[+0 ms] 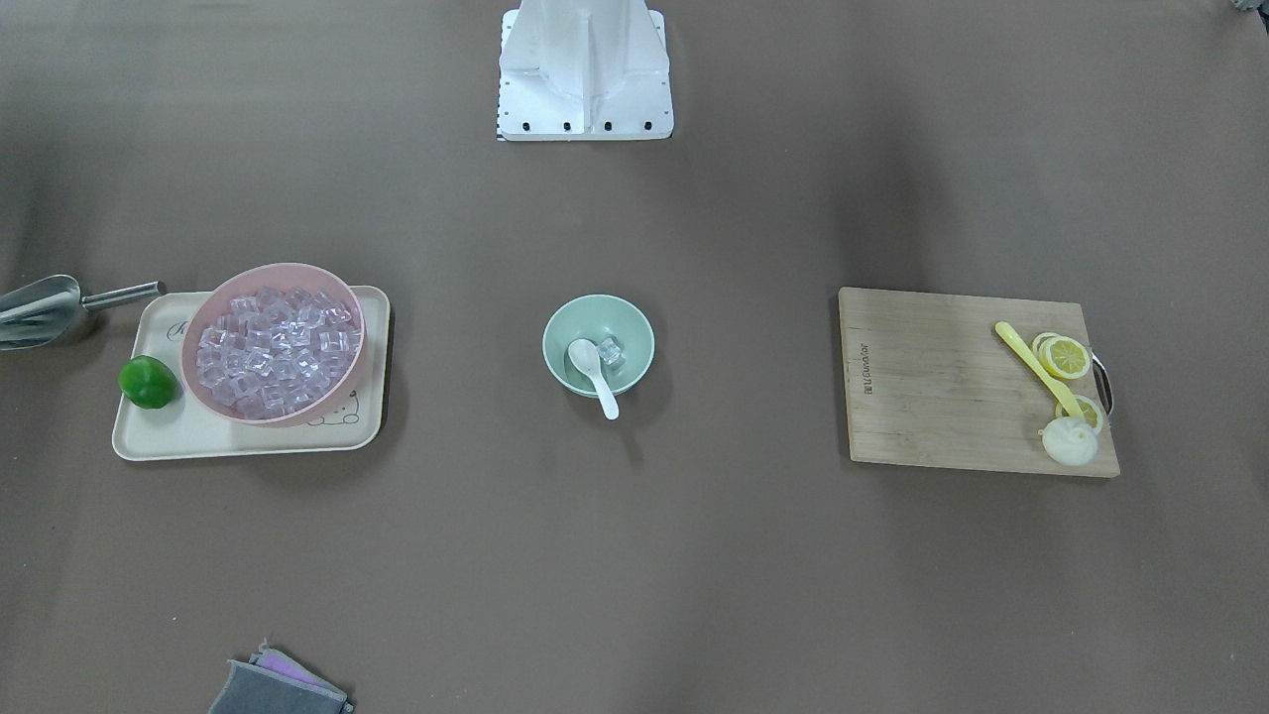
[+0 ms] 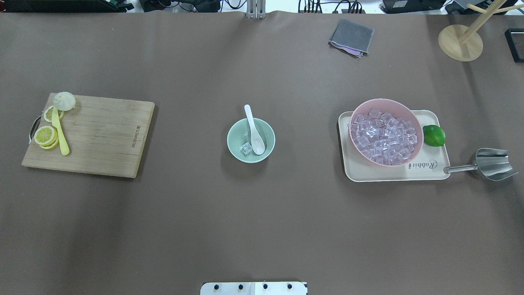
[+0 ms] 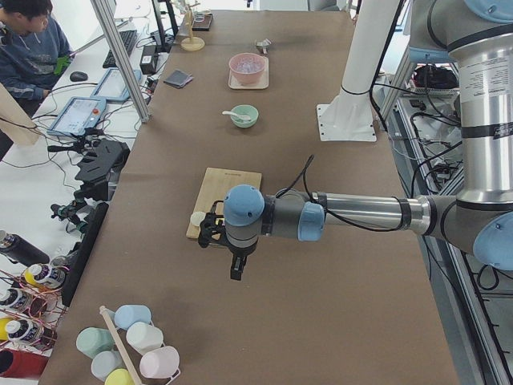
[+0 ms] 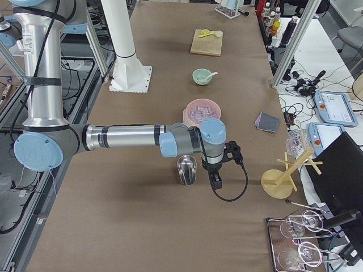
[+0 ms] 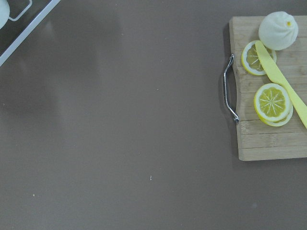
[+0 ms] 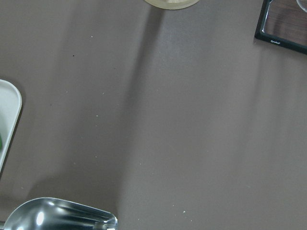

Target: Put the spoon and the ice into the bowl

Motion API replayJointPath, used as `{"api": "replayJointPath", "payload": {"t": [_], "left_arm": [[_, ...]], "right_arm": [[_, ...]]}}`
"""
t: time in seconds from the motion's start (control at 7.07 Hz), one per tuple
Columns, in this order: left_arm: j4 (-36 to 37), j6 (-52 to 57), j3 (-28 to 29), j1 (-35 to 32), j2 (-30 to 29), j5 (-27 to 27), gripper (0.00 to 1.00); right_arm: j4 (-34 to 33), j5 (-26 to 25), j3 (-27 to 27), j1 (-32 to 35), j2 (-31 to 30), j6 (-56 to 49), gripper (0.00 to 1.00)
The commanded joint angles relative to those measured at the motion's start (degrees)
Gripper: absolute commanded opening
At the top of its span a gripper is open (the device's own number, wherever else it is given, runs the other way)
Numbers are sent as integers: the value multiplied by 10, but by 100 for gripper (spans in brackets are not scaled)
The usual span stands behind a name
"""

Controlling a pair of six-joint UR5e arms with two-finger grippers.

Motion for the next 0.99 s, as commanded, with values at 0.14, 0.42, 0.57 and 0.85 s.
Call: {"api": "replayJointPath", "payload": {"t": [0.14,0.42,0.57,0.85], "left_arm": [[-1,1,4,-1,6,2,98],[-1,1,5,-1,6,2,98],[-1,1,13,-1,6,2,98],[-1,1,13,-1,6,2,98]], "right_arm": [[1,3,5,1,0,5,100],[1,4,5,1,-3,5,100],[2,4,6,0,-4,5,100],[2,4,5,1,-6,5,100]]}}
